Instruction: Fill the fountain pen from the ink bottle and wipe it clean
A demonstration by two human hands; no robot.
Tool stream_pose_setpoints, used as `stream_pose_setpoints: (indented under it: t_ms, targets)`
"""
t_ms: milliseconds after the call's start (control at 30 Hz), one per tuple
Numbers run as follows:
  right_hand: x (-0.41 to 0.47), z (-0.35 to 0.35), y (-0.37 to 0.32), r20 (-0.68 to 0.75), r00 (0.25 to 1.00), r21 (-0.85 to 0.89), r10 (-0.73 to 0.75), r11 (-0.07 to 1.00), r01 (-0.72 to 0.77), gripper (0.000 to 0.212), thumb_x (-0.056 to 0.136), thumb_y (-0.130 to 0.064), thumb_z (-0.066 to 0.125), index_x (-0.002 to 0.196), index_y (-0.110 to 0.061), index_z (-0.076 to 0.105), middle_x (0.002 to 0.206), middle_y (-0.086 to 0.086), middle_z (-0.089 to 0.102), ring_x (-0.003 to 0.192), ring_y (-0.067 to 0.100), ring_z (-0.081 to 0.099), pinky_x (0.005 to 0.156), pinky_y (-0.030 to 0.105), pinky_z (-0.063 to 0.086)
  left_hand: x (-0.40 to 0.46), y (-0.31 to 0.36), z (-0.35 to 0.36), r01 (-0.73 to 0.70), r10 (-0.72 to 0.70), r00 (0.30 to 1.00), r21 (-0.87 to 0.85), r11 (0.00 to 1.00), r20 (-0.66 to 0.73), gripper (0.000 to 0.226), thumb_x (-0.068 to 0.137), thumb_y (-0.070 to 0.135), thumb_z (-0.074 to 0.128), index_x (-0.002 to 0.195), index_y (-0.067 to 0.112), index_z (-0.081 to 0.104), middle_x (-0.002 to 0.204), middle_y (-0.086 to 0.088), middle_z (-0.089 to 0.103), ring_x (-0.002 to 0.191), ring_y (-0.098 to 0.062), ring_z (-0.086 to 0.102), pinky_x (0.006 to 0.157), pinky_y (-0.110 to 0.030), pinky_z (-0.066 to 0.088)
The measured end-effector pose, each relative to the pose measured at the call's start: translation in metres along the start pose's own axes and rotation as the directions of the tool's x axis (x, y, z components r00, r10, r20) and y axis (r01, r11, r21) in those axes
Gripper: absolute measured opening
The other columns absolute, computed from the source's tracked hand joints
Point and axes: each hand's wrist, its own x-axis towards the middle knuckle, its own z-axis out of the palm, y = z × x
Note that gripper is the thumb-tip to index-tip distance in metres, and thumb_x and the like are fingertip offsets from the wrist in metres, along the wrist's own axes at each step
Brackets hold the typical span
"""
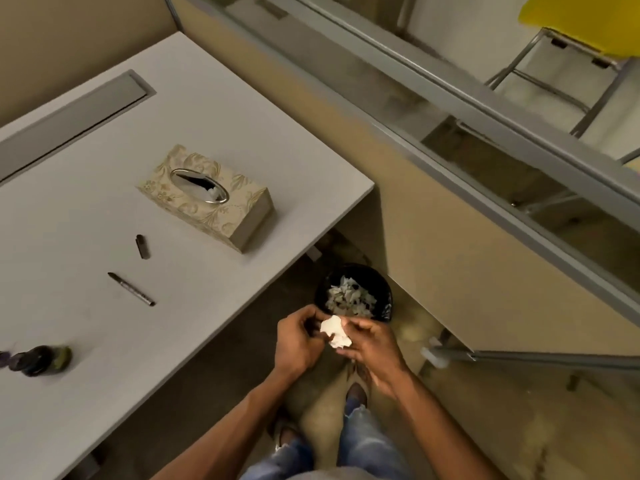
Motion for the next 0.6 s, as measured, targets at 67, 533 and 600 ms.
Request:
stream_pose_setpoints:
  t_ms: [67,533,600]
  targets:
    - [0.014,-0.013,0.000,-0.066,0.997,0.023,0.030,0.999,-0.028,0.013,0.091,0.001,0.068,0.095,-0.008,0.075,0.101,0.016,0.077,0.086,0.023,0.076,0.069,0.032,0.062,0.010,-0.003,0.019,0.017,-0.017,0.999,-0.002,1.000,0.039,0.027,0.070,-0.004,0.076,0.079,0.021,0.073,0.074,0.006,0.073,0.066,-0.011,0.068,0.063,-0.030,0.056]
    - [0.126,-0.071,-0.002,-0.218,0.975,0.006,0.041,0.999,-0.041,0.034,0.099,-0.004,0.056,0.118,-0.028,0.071,0.122,0.001,0.070,0.112,0.018,0.067,0.097,0.038,0.055,0.102,-0.024,0.119,0.349,-0.301,0.922,-0.188,0.918,0.243,0.056,0.087,0.020,0.075,0.140,0.022,0.057,0.132,0.003,0.066,0.116,-0.007,0.064,0.105,-0.034,0.050]
    - [0.131,-0.073,-0.003,-0.215,0.976,-0.026,0.018,0.999,-0.025,0.038,0.100,-0.007,0.054,0.132,-0.026,0.064,0.132,0.000,0.065,0.121,0.017,0.062,0.108,0.041,0.049,0.109,-0.028,0.125,0.391,-0.335,0.902,-0.186,0.901,0.272,0.062,0.088,0.020,0.073,0.145,0.025,0.050,0.138,0.003,0.061,0.120,-0.009,0.062,0.107,-0.034,0.049]
